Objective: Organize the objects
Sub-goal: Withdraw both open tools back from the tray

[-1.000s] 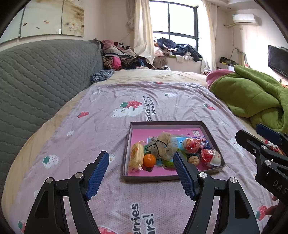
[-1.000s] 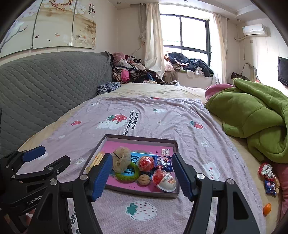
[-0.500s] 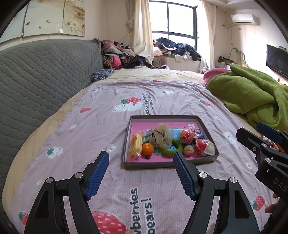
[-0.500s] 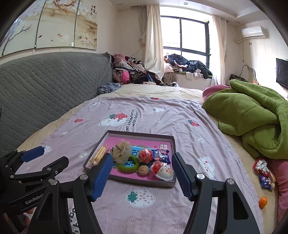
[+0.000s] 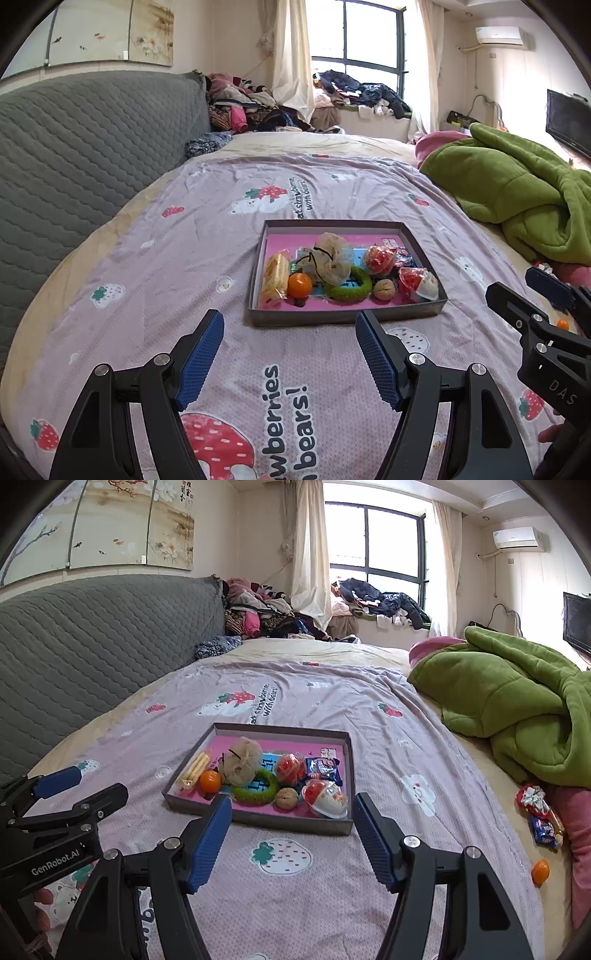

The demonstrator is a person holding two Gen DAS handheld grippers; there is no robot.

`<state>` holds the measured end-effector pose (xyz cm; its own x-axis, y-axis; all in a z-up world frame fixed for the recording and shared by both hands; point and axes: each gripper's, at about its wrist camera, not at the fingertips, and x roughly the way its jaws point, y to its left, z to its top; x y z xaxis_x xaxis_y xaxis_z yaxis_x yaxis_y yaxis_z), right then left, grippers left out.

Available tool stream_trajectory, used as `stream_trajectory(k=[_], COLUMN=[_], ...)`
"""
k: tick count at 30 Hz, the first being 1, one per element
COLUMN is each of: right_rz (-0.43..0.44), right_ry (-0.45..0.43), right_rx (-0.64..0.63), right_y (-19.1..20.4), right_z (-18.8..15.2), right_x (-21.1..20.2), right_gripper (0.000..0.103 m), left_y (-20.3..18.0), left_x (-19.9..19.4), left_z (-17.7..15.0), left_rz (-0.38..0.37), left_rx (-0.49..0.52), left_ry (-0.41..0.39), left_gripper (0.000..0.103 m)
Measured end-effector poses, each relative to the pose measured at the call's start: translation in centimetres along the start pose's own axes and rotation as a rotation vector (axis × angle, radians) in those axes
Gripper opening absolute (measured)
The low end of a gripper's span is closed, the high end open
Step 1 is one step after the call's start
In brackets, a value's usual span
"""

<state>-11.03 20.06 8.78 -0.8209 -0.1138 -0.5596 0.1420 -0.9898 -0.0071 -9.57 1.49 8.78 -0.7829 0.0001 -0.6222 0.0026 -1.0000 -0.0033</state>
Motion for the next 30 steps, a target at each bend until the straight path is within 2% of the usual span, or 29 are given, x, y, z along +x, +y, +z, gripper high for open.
stream_trajectory(k=[17,30], right_rz=[-0.008,-0.009], right_ry=[0.051,0.062], right_rx=[-0.01,-0.004], right_y=[-0.7,-1.2], right_z=[-2.8,-3.5], right_x=[1.3,2.0], right_gripper=[0.067,0.067], left_y=[-0.1,-0.1], left_x=[2.1,2.7], left_z=[-2.6,-3.3], left_rz=[0.02,0.018], left_rx=[0.015,0.014], left_ry=[0.055,0.075], left_gripper=[0.075,0.075])
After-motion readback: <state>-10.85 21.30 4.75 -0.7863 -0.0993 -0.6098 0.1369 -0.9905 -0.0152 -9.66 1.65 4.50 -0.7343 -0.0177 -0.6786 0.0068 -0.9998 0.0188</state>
